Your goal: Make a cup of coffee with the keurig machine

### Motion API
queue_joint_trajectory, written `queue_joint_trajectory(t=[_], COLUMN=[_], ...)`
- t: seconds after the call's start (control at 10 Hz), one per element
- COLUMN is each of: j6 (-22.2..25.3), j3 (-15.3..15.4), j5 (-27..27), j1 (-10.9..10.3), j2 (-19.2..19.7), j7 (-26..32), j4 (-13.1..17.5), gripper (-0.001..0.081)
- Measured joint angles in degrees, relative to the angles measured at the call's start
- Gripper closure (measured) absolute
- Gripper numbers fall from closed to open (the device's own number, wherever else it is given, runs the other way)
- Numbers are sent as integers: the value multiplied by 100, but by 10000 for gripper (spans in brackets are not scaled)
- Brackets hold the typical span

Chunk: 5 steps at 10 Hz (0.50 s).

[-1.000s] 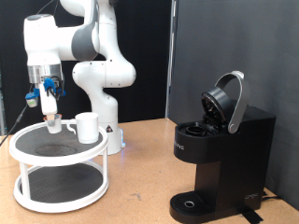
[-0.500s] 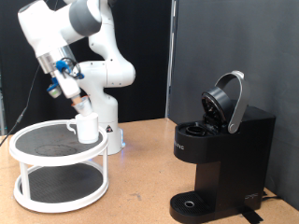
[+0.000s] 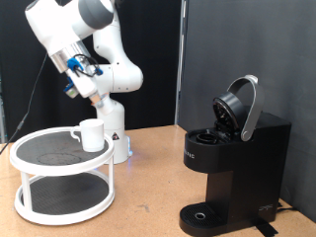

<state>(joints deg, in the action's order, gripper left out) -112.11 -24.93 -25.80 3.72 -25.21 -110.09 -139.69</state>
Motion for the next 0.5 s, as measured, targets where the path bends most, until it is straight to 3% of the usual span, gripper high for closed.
queue_joint_trajectory(t=[0.3,0.5], j6=[690,434], j3=[98,391], j5=[-530,-723], j1=[-331,-432], j2=[147,154], j7=[-171,-573], j4=[444,535], gripper=[434,434])
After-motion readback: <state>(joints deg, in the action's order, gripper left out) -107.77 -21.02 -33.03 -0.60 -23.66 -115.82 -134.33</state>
